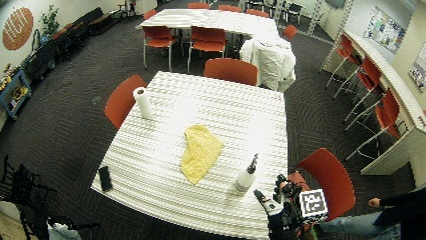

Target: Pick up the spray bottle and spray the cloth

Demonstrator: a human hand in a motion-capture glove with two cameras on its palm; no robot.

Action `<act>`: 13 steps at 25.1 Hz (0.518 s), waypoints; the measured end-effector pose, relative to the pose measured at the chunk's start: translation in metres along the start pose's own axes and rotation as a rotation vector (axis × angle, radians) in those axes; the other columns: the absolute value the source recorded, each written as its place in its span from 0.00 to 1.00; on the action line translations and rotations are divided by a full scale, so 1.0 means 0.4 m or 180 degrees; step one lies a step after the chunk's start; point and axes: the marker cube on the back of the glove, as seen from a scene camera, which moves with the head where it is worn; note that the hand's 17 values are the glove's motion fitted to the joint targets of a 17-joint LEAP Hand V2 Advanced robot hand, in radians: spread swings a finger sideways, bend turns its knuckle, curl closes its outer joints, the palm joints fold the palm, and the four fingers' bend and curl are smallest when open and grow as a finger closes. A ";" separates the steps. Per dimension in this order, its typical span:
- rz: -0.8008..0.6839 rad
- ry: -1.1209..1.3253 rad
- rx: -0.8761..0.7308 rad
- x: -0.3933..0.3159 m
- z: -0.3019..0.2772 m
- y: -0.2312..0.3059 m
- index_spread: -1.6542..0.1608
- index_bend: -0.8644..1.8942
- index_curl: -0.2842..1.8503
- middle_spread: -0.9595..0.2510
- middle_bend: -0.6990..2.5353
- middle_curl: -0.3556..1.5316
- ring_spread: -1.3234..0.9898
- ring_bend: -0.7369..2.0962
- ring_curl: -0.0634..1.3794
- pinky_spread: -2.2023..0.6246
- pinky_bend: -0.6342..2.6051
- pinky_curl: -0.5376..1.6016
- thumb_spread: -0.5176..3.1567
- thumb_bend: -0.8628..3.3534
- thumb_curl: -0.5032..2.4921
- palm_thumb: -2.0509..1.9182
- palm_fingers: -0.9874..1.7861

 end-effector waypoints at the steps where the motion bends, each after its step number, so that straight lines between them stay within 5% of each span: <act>1: 0.0044 -0.0042 0.0020 0.013 0.008 0.001 0.72 0.36 0.25 0.85 0.28 0.32 0.63 0.38 0.22 0.84 0.31 0.40 0.41 0.24 0.31 0.71 0.39; 13: 0.0286 0.0016 0.0131 0.093 0.065 -0.029 0.71 0.36 0.25 0.85 0.28 0.34 0.64 0.39 0.23 0.84 0.32 0.41 0.42 0.23 0.32 0.72 0.38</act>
